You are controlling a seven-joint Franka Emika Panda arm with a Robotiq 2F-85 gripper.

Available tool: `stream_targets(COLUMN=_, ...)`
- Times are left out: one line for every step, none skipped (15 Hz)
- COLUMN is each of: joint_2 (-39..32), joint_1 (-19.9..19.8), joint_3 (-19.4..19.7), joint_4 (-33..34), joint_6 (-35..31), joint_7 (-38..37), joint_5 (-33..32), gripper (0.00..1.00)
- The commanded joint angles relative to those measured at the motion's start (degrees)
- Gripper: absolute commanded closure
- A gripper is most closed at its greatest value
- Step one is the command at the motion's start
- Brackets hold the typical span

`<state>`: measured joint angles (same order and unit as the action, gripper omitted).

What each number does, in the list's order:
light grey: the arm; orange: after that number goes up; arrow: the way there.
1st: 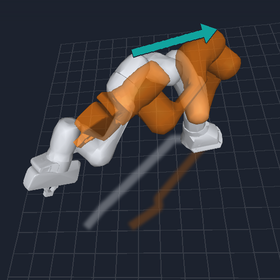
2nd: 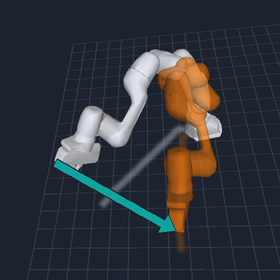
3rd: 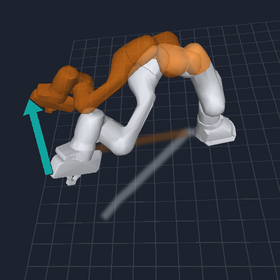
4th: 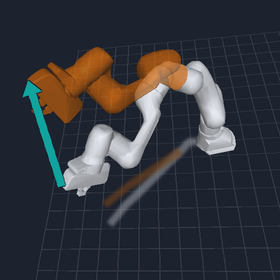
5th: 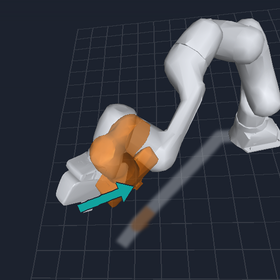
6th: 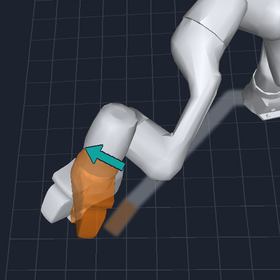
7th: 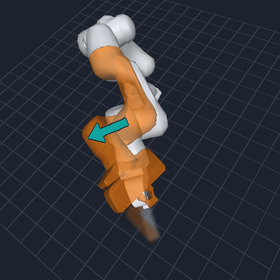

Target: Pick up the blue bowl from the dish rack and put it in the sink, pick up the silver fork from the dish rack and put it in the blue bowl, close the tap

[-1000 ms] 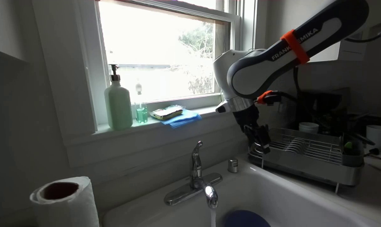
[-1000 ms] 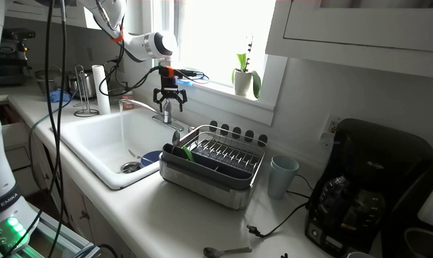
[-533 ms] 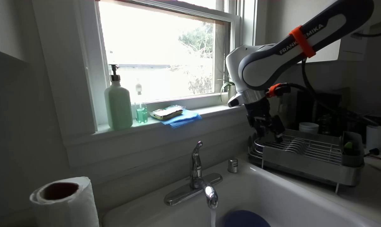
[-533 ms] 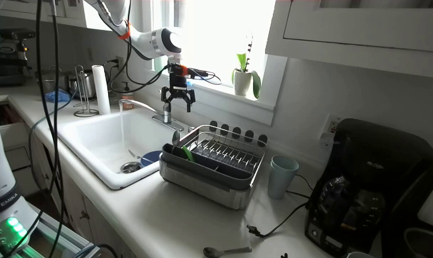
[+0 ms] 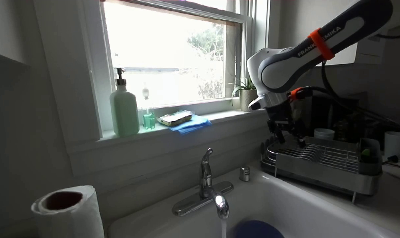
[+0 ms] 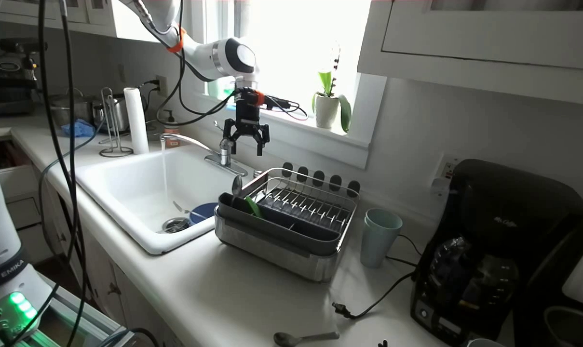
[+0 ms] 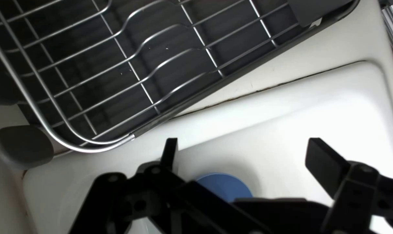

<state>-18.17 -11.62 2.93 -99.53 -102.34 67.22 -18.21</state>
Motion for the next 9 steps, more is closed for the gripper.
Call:
stream_targets(joint_2=0.03, joint_1=0.66, joint_3=0.68, joint_4=0.04, joint_6=0.09, joint_7=0.16, joint_5=0.23, gripper=0.00)
stream_targets(joint_2=0.58, joint_1=0.66, joint_3=0.54, joint_4=-0.07, joint_6=-0.13, joint_7=0.50, joint_5=0.66, gripper=0.00)
stream_targets(joint_2=1.48, joint_1=0.67, joint_3=0.32, joint_4=-0.85, joint_6=-1.10, joint_7=0.60, joint_5=1.21, gripper=0.00)
stream_targets(joint_2=2.43, joint_1=0.70, joint_3=-0.09, joint_4=-1.59, joint_6=-1.68, joint_7=0.24, joint_5=2.87, gripper=0.00)
stream_targets(joint_2=3.09, joint_1=0.91, joint_3=-0.35, joint_4=-2.14, joint_6=-1.69, joint_7=-0.08, joint_5=4.10, gripper=0.00)
stream_targets(joint_2=4.06, joint_1=1.21, joint_3=-0.64, joint_4=-2.87, joint_6=-2.00, joint_7=-0.60, joint_5=5.56, gripper=0.00)
stream_targets(joint_2=4.86, joint_1=1.40, joint_3=-0.97, joint_4=-3.32, joint_6=-2.05, joint_7=-1.00, joint_5=7.45, gripper=0.00)
stream_targets(joint_2=5.66, joint_1=1.51, joint_3=-1.36, joint_4=-3.75, joint_6=-2.67, joint_7=-1.16, joint_5=9.90, gripper=0.00)
stream_targets(joint_2=6.54, joint_1=1.41, joint_3=-1.80, joint_4=-4.37, joint_6=-4.18, joint_7=-1.13, joint_5=13.53, gripper=0.00)
